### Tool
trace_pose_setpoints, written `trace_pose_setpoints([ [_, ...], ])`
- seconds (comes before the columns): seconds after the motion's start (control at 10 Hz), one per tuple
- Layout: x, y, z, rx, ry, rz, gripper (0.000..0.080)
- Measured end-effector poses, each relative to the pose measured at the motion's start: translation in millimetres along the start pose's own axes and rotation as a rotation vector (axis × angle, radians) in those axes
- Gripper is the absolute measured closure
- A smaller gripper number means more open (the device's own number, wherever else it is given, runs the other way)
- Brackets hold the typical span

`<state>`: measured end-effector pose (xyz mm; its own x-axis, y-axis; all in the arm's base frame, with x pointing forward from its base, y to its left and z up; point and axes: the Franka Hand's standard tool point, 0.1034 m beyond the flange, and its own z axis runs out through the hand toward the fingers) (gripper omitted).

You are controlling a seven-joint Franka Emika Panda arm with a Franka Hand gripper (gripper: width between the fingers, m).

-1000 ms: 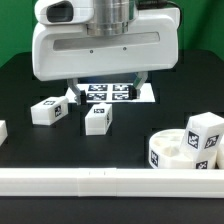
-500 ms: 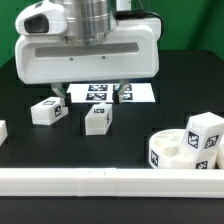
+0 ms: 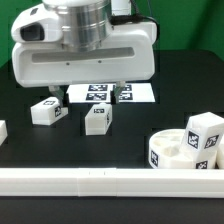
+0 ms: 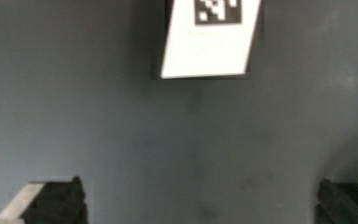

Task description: Assemble stool

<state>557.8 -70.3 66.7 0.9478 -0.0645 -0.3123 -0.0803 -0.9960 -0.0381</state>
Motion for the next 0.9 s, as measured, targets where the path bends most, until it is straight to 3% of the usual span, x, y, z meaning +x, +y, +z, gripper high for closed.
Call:
trace_pose_setpoints([
  [0.4, -11.5, -5.3, 9.5, 0.022, -0.317, 0.022, 0.0150],
  [0.7, -18.1, 0.3, 24.3, 0.018, -0.519, 0.026, 0.0150],
  [0.8, -4.1, 2.4, 27.7, 0.010, -0.494, 0.024, 0.0150],
  [0.9, -3.6, 1.3, 25.6, 0.009, -0.483, 0.023, 0.0150],
])
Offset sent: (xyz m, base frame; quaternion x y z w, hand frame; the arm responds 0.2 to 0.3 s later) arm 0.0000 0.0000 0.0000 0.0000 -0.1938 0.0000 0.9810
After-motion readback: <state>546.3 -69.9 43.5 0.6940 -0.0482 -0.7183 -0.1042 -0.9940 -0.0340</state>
